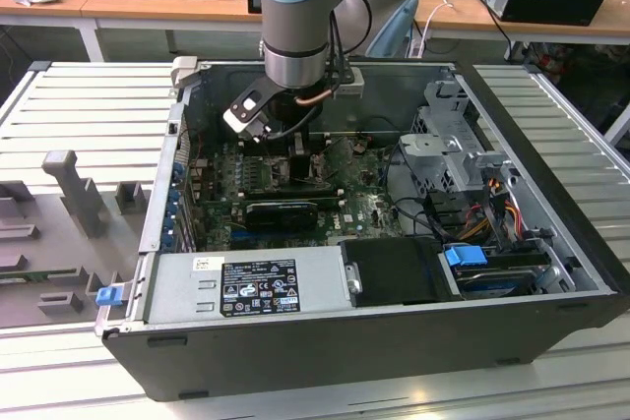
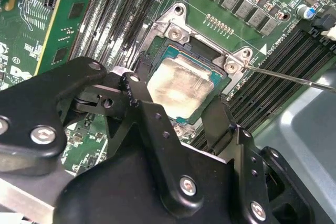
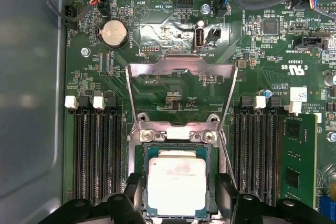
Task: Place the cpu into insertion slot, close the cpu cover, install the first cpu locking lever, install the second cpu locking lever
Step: 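Place the cpu into insertion slot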
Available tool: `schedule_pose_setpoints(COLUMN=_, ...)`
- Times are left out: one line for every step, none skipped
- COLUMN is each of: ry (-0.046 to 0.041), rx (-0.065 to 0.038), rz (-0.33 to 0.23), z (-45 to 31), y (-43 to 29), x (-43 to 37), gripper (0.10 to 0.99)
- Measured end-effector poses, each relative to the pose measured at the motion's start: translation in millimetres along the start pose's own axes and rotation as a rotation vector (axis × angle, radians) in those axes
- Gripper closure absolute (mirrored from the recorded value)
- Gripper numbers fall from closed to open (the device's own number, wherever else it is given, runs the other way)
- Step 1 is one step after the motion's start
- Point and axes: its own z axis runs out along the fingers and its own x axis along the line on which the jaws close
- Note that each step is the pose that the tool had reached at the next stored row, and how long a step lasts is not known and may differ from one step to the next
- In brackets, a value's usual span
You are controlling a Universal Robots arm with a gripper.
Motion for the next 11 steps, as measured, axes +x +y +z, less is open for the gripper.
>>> schedule_pose_setpoints(ry=-0.0001, rx=0.000, rz=0.000, z=-0.4, y=0.0, x=0.0, gripper=0.424)
schedule_pose_setpoints(ry=-0.0001, rx=0.000, rz=0.000, z=-1.4, y=0.0, x=0.0, gripper=0.424)
schedule_pose_setpoints(ry=-0.0001, rx=0.000, rz=0.000, z=-2.7, y=0.1, x=0.0, gripper=0.424)
schedule_pose_setpoints(ry=0.0000, rx=0.000, rz=0.000, z=-5.8, y=0.2, x=0.1, gripper=0.424)
schedule_pose_setpoints(ry=-0.0001, rx=0.001, rz=0.000, z=-10.4, y=0.4, x=0.2, gripper=0.424)
schedule_pose_setpoints(ry=-0.0007, rx=0.001, rz=0.000, z=-15.2, y=0.6, x=0.3, gripper=0.424)
schedule_pose_setpoints(ry=-0.0008, rx=0.001, rz=0.000, z=-19.1, y=0.7, x=0.4, gripper=0.435)
schedule_pose_setpoints(ry=-0.0011, rx=0.001, rz=0.000, z=-20.2, y=0.8, x=0.4, gripper=0.502)
schedule_pose_setpoints(ry=-0.0013, rx=0.001, rz=0.000, z=-20.8, y=0.8, x=0.5, gripper=0.569)
schedule_pose_setpoints(ry=-0.0016, rx=0.001, rz=0.000, z=-21.2, y=0.8, x=0.5, gripper=0.569)
schedule_pose_setpoints(ry=-0.0026, rx=0.001, rz=0.000, z=-21.8, y=0.9, x=0.5, gripper=0.749)
